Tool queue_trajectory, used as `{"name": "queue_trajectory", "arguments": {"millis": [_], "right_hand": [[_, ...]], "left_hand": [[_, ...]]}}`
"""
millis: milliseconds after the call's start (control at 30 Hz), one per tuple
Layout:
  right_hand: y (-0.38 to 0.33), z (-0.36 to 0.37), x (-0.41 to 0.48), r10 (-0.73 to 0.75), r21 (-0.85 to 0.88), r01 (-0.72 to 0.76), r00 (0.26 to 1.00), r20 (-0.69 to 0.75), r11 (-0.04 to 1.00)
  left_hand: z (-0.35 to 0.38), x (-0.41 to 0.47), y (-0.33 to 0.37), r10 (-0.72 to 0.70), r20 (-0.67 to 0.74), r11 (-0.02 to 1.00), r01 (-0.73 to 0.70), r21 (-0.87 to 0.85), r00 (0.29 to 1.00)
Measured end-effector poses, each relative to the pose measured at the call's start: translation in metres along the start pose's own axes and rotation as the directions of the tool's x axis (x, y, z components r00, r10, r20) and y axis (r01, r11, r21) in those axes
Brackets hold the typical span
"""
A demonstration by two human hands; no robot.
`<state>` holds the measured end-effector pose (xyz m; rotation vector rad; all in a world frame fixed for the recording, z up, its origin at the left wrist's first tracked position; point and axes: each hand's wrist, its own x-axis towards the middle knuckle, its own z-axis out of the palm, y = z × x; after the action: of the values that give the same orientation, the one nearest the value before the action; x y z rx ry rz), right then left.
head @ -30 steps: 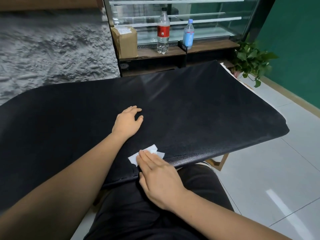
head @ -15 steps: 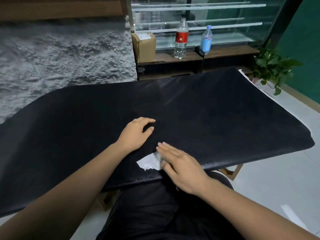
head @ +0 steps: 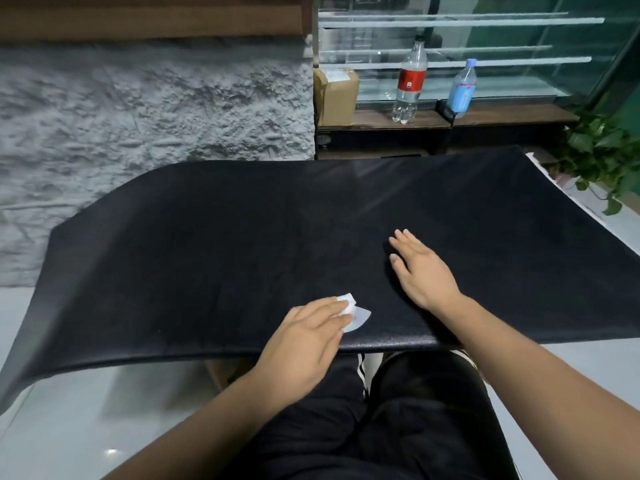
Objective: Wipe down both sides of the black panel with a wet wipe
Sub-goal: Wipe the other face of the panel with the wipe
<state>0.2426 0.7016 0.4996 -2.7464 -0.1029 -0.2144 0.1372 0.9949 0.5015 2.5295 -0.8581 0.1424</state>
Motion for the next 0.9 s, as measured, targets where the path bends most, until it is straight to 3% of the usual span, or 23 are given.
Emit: {"name": "queue_trajectory", "arguments": {"millis": [333, 900], "right_hand": [[0.003, 0.01, -0.005, 0.081, 0.003, -0.081, 0.995, -0.066, 0.997], [0.01, 0.017, -0.003, 0.084, 0.017, -0.083, 0.991, -0.102, 0.996]], "left_hand": [[0.011, -0.018, 0.019, -0.056, 0.039, 0.985, 0.049, 0.164, 0.998], [-0.02, -0.054, -0.025, -0.263, 0.001, 0.953, 0.259, 0.156, 0.965]]}}
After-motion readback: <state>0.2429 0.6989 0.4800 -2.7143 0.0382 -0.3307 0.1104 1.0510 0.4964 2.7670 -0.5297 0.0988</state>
